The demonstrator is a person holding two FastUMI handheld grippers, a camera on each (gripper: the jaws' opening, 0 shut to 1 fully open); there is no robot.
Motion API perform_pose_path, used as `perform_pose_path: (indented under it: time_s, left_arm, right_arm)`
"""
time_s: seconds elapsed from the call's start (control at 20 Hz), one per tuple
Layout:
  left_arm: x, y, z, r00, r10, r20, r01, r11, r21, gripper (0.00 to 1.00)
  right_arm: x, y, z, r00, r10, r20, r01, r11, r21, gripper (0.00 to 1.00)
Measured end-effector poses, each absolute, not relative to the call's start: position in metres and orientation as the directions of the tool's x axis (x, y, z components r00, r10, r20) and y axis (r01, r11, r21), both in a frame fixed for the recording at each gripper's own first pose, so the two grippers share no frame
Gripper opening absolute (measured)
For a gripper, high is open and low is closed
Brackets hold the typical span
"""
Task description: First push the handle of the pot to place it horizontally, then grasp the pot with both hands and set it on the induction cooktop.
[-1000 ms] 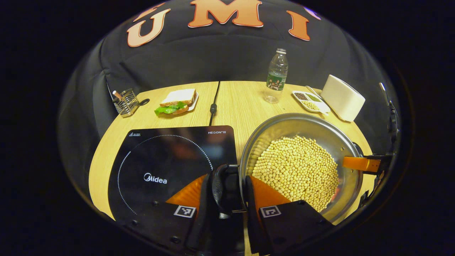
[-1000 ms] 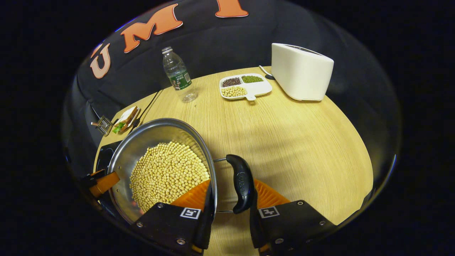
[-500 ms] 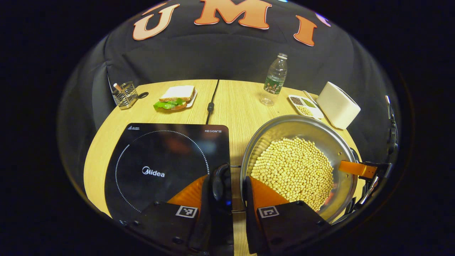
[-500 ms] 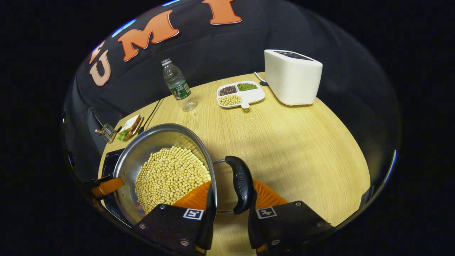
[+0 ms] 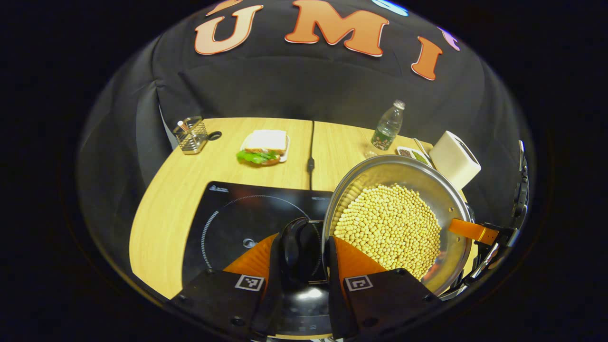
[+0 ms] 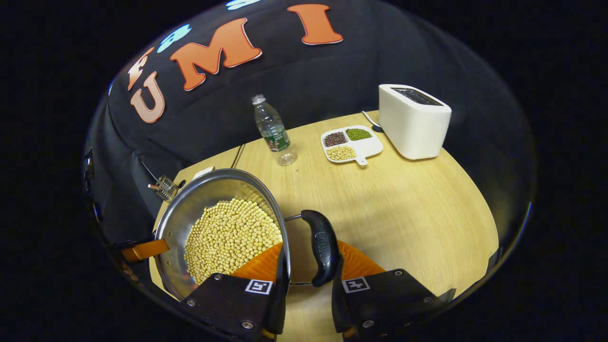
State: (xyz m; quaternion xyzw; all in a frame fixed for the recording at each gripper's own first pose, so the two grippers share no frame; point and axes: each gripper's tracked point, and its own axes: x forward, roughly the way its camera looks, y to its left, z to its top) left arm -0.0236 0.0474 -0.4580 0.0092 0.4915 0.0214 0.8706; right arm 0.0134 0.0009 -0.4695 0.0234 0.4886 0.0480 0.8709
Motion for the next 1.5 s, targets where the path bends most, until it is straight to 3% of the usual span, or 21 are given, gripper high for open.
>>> perform_pose_path:
  time_s: [0.75,1.3,1.35,1.4,1.5]
  left_arm:
    - [-0.032,0.211,-0.412,0.500,0.105,-0.860,-0.081,0.994,0.074,0.48]
    - [-0.034,0.203,-0.430,0.460,0.090,-0.884,-0.086,0.995,0.056,0.48]
    - [-0.035,0.204,-0.430,0.456,0.088,-0.886,-0.086,0.995,0.055,0.48]
    - [-0.034,0.205,-0.429,0.452,0.086,-0.888,-0.086,0.995,0.053,0.48]
    - [-0.033,0.205,-0.429,0.447,0.088,-0.890,-0.087,0.995,0.055,0.47]
  right_arm:
    - [-0.017,0.157,-0.471,0.477,0.174,-0.861,-0.099,0.985,0.144,0.39]
    - [-0.032,0.184,-0.500,0.449,0.143,-0.882,-0.090,0.989,0.114,0.39]
    - [-0.032,0.184,-0.501,0.449,0.139,-0.882,-0.087,0.990,0.112,0.34]
    - [-0.034,0.185,-0.504,0.443,0.136,-0.886,-0.085,0.990,0.110,0.39]
    - [-0.036,0.187,-0.509,0.434,0.135,-0.891,-0.080,0.991,0.111,0.39]
